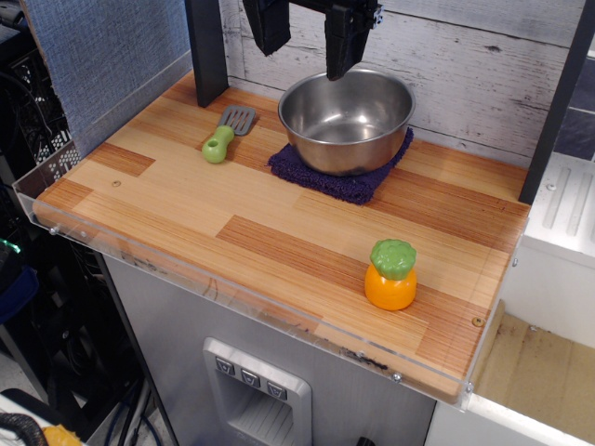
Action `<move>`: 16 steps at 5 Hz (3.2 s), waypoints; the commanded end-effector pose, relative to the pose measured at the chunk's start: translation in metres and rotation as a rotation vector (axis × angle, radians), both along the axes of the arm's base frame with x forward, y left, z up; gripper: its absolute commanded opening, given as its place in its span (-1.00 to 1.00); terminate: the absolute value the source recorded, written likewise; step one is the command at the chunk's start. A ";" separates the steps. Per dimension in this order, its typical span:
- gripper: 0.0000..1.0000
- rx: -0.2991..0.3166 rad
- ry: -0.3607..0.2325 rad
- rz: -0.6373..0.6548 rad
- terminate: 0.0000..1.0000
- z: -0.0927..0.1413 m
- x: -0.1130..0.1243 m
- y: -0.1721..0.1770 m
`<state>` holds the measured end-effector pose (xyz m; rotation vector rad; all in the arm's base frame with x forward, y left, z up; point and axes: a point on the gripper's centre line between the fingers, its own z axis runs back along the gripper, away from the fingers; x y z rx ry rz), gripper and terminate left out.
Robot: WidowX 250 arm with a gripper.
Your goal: Put the orange object into the bowl.
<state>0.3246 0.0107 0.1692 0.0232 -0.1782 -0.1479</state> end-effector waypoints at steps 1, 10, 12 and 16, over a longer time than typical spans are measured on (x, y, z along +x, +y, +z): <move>1.00 0.000 0.000 0.000 -1.00 0.000 0.000 0.000; 1.00 0.019 0.162 -0.145 -1.00 -0.115 -0.033 -0.089; 1.00 0.031 0.188 -0.154 -1.00 -0.130 -0.036 -0.096; -1.00 -0.009 0.113 -0.141 -1.00 -0.099 -0.037 -0.093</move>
